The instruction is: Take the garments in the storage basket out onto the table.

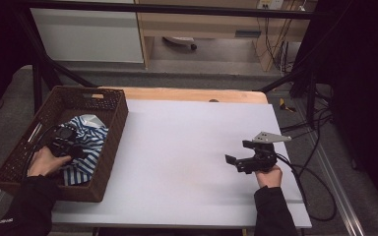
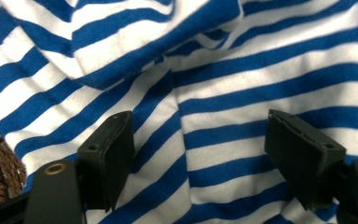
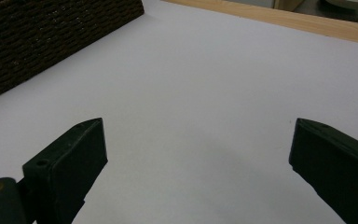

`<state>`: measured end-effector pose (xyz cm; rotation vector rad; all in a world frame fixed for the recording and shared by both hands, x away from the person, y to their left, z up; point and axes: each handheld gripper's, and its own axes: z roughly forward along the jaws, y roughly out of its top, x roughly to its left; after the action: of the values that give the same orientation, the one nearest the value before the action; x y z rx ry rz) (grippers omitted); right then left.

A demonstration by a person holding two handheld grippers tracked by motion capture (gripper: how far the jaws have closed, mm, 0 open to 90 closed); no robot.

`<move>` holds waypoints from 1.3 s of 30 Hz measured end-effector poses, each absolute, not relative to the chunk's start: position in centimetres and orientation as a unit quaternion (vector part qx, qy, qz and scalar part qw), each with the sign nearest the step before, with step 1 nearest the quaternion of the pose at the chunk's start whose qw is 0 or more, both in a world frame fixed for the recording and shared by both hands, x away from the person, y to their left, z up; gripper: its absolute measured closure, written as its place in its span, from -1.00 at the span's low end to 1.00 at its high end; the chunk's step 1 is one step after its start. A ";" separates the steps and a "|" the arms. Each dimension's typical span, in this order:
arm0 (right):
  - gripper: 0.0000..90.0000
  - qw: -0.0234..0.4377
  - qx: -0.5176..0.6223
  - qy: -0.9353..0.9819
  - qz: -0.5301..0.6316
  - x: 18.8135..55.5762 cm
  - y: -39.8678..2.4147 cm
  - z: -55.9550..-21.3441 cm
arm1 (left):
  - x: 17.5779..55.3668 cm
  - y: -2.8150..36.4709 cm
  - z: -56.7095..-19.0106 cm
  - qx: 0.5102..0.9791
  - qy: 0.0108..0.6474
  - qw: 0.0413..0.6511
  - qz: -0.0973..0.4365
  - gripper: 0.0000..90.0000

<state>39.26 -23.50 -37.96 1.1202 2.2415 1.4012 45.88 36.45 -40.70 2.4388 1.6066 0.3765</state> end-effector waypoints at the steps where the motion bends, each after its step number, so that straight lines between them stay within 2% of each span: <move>1: -0.90 0.135 0.387 0.773 0.484 39.3 -23.5 -38.0 | 45.9 36.4 -40.8 0.827 0.540 0.092 0.128 -0.42; 10: -0.90 0.135 0.387 0.774 0.483 39.3 -23.5 -38.0 | 45.9 36.3 -41.1 0.828 0.541 0.085 0.122 -0.20; 13: -0.90 0.135 0.387 0.774 0.483 39.3 -23.5 -38.0 | 45.9 36.2 -41.1 0.828 0.542 0.089 0.114 -0.03; 22: -0.90 0.135 0.387 0.774 0.482 39.3 -23.5 -38.0 | 45.9 36.0 -40.8 0.827 0.546 0.093 0.094 0.26; 24: -0.90 0.135 0.387 0.774 0.483 39.3 -23.5 -38.0 | 45.8 36.0 -40.7 0.827 0.548 0.094 0.089 0.40; 31: -0.90 0.135 0.387 0.775 0.482 39.3 -23.5 -38.0 | 45.8 35.7 -40.6 0.832 0.541 0.078 0.095 0.71; 39: -0.90 0.136 0.386 0.774 0.483 39.3 -23.5 -38.0 | 45.6 35.6 -39.9 0.831 0.541 0.091 0.090 0.86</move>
<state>39.28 -23.50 -37.99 1.1177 2.2423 1.3973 45.64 35.63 -39.90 2.4704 1.6067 0.2665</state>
